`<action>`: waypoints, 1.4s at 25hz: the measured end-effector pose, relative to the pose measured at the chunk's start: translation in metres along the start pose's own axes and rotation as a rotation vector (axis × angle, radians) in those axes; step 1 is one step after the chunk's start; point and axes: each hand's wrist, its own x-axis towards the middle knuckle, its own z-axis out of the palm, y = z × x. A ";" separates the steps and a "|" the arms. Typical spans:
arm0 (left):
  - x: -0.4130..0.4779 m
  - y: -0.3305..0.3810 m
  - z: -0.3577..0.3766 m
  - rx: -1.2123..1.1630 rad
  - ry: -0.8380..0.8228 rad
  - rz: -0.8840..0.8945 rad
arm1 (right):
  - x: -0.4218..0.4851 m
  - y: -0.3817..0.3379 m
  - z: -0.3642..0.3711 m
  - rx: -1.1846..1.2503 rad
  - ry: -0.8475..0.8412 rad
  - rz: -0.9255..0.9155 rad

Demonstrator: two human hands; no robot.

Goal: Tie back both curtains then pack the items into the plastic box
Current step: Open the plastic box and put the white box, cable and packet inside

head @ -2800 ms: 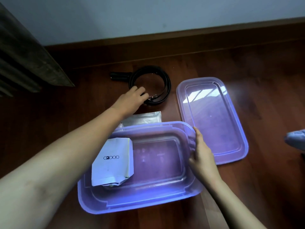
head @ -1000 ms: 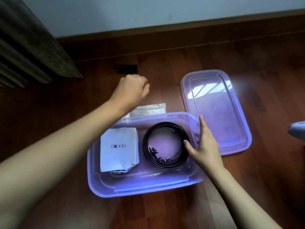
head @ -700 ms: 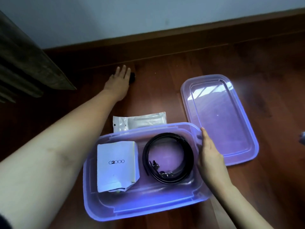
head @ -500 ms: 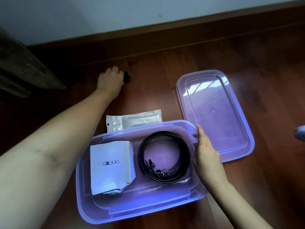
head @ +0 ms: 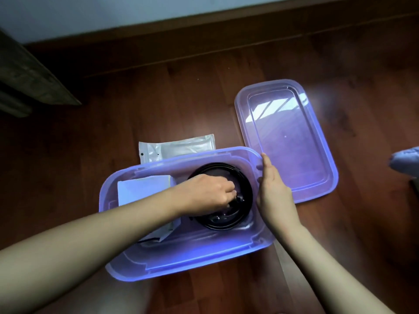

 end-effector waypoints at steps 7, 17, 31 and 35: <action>0.006 -0.035 -0.029 -0.196 0.499 -0.257 | 0.000 -0.001 -0.001 -0.001 -0.009 -0.003; -0.018 -0.135 -0.015 -0.473 -0.385 -0.861 | 0.001 0.000 0.000 0.022 0.027 -0.035; -0.042 -0.030 -0.059 0.258 0.612 -0.223 | -0.012 -0.032 -0.022 0.763 0.278 -0.056; -0.042 -0.008 -0.056 0.255 0.638 -0.110 | 0.000 -0.048 -0.031 1.170 -0.010 0.179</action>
